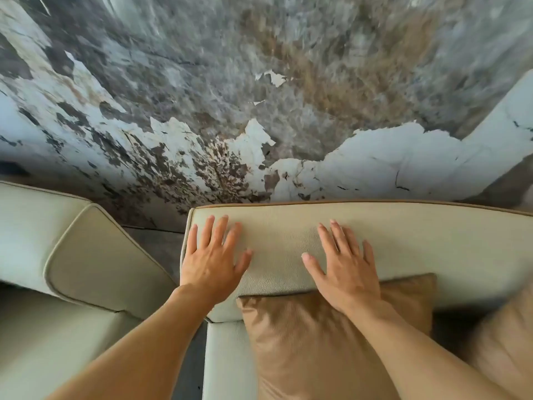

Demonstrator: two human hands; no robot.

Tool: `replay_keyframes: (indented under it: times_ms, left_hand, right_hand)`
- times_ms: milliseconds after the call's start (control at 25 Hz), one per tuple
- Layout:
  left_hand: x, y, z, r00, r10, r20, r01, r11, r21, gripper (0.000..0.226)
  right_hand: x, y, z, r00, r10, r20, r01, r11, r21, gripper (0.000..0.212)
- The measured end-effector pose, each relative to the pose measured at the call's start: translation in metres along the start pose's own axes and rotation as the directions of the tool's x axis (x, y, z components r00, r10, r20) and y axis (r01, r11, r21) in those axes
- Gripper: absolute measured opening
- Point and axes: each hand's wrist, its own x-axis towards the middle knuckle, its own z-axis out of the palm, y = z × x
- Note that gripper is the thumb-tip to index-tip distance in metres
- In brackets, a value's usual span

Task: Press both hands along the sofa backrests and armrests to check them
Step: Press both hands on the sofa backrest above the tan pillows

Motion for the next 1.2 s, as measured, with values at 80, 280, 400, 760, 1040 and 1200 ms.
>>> replay_keyframes:
  times_ms: [80, 280, 400, 760, 1040, 1200]
  left_hand:
    - [0.014, 0.002, 0.014, 0.997, -0.016, -0.076, 0.012, 0.998, -0.056, 0.072]
    - [0.025, 0.006, 0.043, 0.955, -0.016, -0.297, 0.007, 1.000, -0.031, 0.071]
    - [0.034, 0.004, 0.049, 0.931, 0.009, -0.365, -0.002, 1.000, 0.020, 0.071]
    - [0.097, 0.007, 0.047, 0.912, 0.042, -0.408, -0.023, 0.998, 0.052, 0.070]
    - [0.142, 0.009, 0.044, 0.908, 0.079, -0.411, -0.059, 0.996, 0.061, 0.070]
    - [0.168, 0.011, 0.043, 0.909, 0.090, -0.408, -0.072, 0.996, 0.059, 0.071]
  right_hand:
    - [0.019, 0.005, 0.012, 0.996, -0.011, -0.093, 0.013, 1.000, 0.017, 0.078]
    - [0.044, 0.009, 0.046, 0.946, -0.050, -0.319, 0.044, 0.999, -0.025, 0.072]
    - [0.052, 0.012, 0.057, 0.902, -0.066, -0.427, 0.052, 0.998, -0.044, 0.069]
    - [0.105, 0.017, 0.057, 0.860, -0.025, -0.510, -0.001, 0.999, -0.051, 0.066]
    - [0.141, 0.025, 0.058, 0.844, 0.005, -0.536, -0.041, 0.998, -0.056, 0.066]
    - [0.162, 0.029, 0.059, 0.840, 0.026, -0.542, -0.061, 0.997, -0.046, 0.066]
